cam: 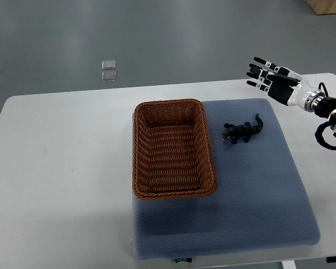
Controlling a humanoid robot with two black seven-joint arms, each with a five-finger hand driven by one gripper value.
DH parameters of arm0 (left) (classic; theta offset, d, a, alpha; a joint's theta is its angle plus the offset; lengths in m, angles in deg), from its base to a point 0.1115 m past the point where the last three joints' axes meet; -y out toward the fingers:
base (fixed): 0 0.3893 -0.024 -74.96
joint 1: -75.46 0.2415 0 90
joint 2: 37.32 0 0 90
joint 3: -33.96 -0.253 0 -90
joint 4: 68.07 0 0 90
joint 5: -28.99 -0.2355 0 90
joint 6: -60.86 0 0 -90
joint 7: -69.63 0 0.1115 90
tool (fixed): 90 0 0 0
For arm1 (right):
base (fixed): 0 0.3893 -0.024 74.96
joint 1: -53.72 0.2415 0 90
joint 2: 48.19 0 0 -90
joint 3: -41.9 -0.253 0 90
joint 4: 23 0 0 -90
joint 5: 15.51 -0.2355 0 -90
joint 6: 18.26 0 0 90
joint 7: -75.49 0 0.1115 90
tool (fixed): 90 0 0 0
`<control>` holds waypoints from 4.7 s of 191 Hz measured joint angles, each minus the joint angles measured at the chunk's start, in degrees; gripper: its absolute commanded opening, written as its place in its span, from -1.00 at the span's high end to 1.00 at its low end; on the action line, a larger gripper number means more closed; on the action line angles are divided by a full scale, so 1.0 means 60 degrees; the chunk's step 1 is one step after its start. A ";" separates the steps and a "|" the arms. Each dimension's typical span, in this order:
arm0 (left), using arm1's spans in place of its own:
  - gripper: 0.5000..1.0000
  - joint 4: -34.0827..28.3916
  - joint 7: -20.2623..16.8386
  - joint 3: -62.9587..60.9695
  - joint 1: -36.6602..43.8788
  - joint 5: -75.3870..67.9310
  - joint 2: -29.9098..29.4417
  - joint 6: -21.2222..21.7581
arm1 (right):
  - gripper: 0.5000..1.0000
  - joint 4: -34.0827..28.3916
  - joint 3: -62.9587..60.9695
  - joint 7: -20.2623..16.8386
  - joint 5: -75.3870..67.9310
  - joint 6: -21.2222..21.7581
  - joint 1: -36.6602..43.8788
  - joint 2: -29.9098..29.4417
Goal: Place crocodile in brown basket with right hand
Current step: 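Move the right hand toward the dark toy crocodile beside the basket, then lower the right hand over the crocodile and position fingers around it, then close the right hand fingers to grasp the crocodile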
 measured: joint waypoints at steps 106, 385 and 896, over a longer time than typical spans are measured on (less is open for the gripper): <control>-1.00 -0.0013 0.0011 -0.0012 0.0000 -0.0006 0.0000 0.0016 | -0.72 0.0004 -0.0012 0.0470 0.2435 0.0110 0.0055 -0.0066; -1.00 -0.0009 0.0007 -0.0015 0.0001 0.0001 0.0000 0.0016 | -0.71 -0.1668 0.3208 0.4566 1.5635 -0.2060 0.2010 0.0931; -1.00 -0.0009 0.0006 -0.0014 0.0000 0.0000 0.0000 0.0016 | 0.10 -0.1227 0.4663 0.2797 1.5640 -0.3317 0.1789 0.0102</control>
